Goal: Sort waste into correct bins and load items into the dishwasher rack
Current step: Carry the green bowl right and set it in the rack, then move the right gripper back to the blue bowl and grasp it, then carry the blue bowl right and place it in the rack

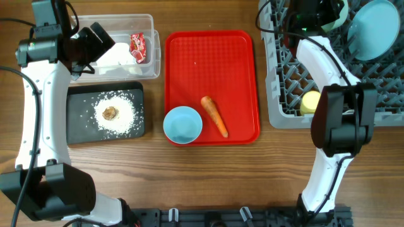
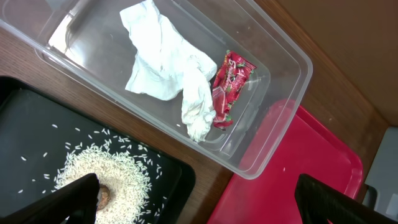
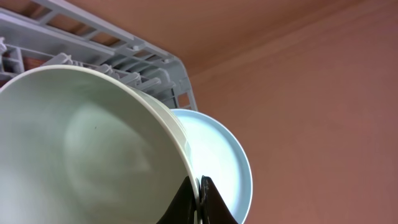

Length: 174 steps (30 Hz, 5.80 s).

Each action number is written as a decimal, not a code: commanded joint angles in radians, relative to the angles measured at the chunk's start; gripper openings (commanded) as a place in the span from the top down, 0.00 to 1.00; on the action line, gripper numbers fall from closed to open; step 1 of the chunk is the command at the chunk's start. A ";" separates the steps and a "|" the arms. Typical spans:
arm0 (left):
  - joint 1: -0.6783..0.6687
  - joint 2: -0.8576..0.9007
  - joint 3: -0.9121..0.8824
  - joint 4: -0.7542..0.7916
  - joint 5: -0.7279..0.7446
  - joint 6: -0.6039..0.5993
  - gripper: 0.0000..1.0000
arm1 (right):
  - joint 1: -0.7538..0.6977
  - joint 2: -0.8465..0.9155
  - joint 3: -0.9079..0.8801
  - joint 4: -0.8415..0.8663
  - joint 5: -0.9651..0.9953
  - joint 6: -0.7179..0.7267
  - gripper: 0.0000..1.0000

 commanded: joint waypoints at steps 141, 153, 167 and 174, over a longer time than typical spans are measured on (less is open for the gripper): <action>0.002 -0.006 0.007 0.003 0.004 0.008 0.00 | 0.433 -0.369 -0.002 -1.096 -0.758 1.199 0.96; 0.002 -0.006 0.007 0.003 0.004 0.008 0.00 | 0.063 -0.389 -0.006 -0.802 0.066 1.114 0.96; 0.002 -0.006 0.007 0.003 0.004 0.008 0.00 | -0.111 -0.177 -0.010 -0.203 0.024 0.221 0.96; 0.002 -0.006 0.007 0.003 0.004 0.008 0.00 | -0.114 -0.072 -0.010 -0.056 0.014 -0.130 0.96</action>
